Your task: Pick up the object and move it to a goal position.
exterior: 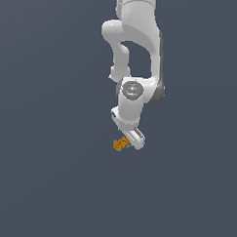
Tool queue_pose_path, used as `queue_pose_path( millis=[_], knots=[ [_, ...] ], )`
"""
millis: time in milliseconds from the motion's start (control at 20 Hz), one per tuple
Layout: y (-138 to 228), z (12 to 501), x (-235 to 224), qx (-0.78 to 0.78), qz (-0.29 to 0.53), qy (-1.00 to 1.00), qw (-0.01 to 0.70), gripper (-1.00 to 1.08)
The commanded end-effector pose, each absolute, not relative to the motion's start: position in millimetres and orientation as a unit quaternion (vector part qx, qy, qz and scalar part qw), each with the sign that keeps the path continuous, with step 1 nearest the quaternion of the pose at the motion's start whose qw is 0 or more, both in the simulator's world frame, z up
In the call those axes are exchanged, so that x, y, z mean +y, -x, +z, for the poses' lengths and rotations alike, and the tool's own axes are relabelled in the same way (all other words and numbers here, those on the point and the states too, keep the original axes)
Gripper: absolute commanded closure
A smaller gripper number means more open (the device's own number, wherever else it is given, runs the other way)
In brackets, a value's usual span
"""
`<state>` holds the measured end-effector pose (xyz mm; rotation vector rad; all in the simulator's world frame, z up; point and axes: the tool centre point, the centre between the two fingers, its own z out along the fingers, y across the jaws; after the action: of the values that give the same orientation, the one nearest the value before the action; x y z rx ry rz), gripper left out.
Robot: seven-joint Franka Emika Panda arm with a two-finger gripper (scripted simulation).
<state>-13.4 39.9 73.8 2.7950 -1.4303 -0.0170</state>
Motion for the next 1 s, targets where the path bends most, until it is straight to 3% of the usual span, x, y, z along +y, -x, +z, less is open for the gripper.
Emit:
queue_pose_path(
  millis=[0,950],
  knots=[
    [14,71,43,-0.476,-0.004,-0.879,0.001,-0.92],
    [15,54,49,-0.515,0.000,-0.857,0.000,-0.92]
  ],
)
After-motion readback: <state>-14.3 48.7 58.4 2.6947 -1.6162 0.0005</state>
